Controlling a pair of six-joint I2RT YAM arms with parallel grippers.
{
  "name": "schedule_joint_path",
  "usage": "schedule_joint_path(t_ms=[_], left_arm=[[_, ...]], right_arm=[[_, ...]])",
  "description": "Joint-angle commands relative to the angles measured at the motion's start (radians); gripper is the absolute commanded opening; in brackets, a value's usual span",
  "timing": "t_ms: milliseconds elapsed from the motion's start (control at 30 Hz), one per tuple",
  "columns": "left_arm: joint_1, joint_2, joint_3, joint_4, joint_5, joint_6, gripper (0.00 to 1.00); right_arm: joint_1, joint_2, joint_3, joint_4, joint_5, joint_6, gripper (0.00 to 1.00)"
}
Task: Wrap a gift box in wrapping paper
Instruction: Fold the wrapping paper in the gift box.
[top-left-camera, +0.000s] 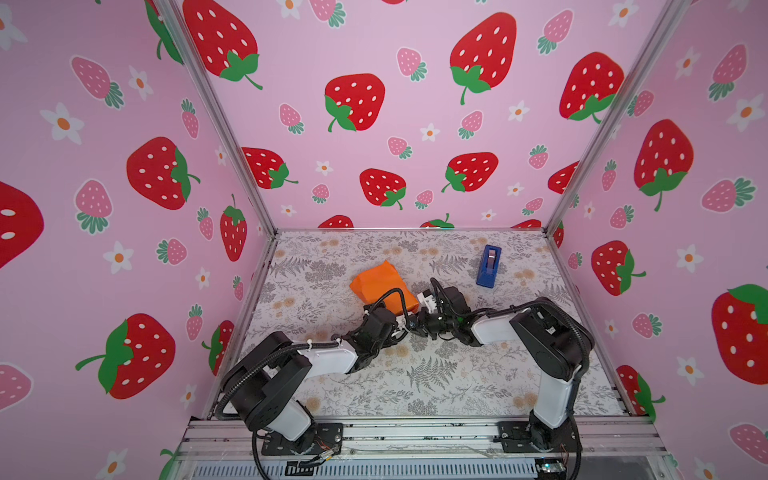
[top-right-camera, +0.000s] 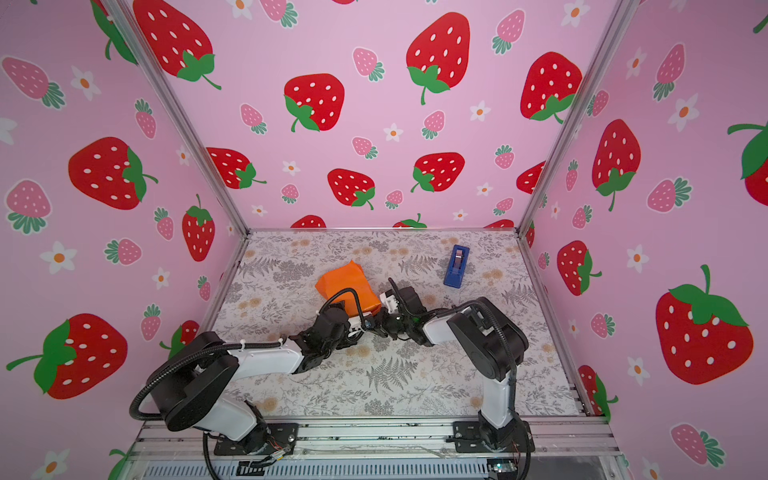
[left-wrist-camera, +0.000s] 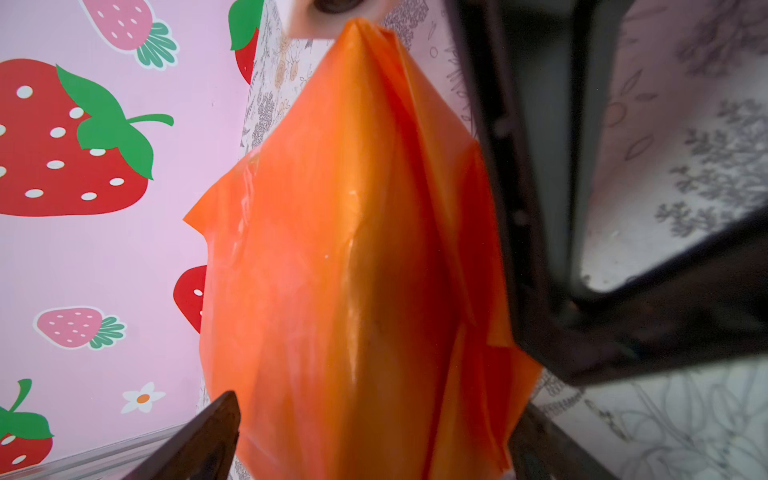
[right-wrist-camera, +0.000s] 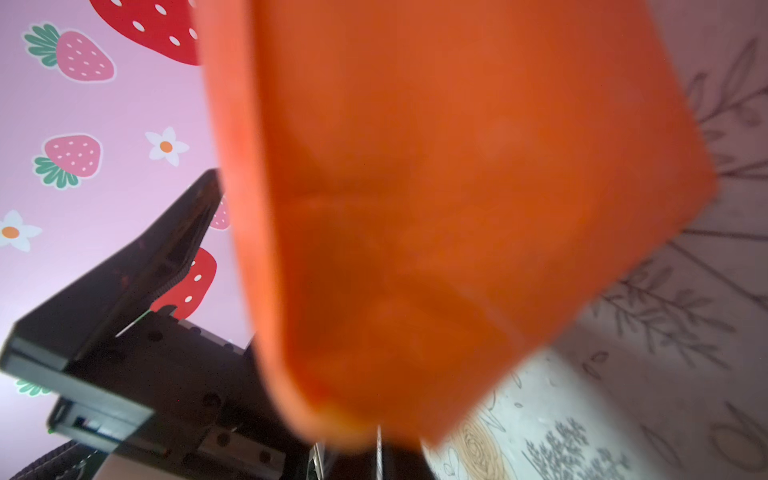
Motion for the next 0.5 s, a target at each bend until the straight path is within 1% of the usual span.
schedule_joint_path(t_ms=[0,167,267,333,400,433,467], left_arm=[[-0.012,-0.04,0.011,-0.054,0.043,0.027,0.99],[-0.015,-0.157,0.039,-0.153,0.04,0.038,0.99],[-0.017,-0.247,0.053,-0.235,0.057,-0.009,0.99],[-0.021,-0.295,0.055,-0.258,0.042,-0.072,1.0],[-0.013,-0.33,0.069,-0.306,0.052,-0.158,1.0],[0.001,-0.341,0.081,-0.342,0.08,-0.209,0.99],[0.021,-0.347,0.096,-0.38,0.128,-0.258,0.94]], right_arm=[[0.008,0.022,0.046,0.075,-0.001,0.02,0.01],[0.007,0.016,0.049,0.079,-0.007,0.027,0.0],[0.011,0.013,0.044,0.08,-0.013,0.029,0.0],[0.011,0.016,0.043,0.078,-0.021,0.027,0.0],[0.011,0.018,0.039,0.078,-0.027,0.027,0.0],[0.012,0.017,0.038,0.077,-0.031,0.026,0.0],[0.012,0.018,0.036,0.075,-0.032,0.026,0.0]])
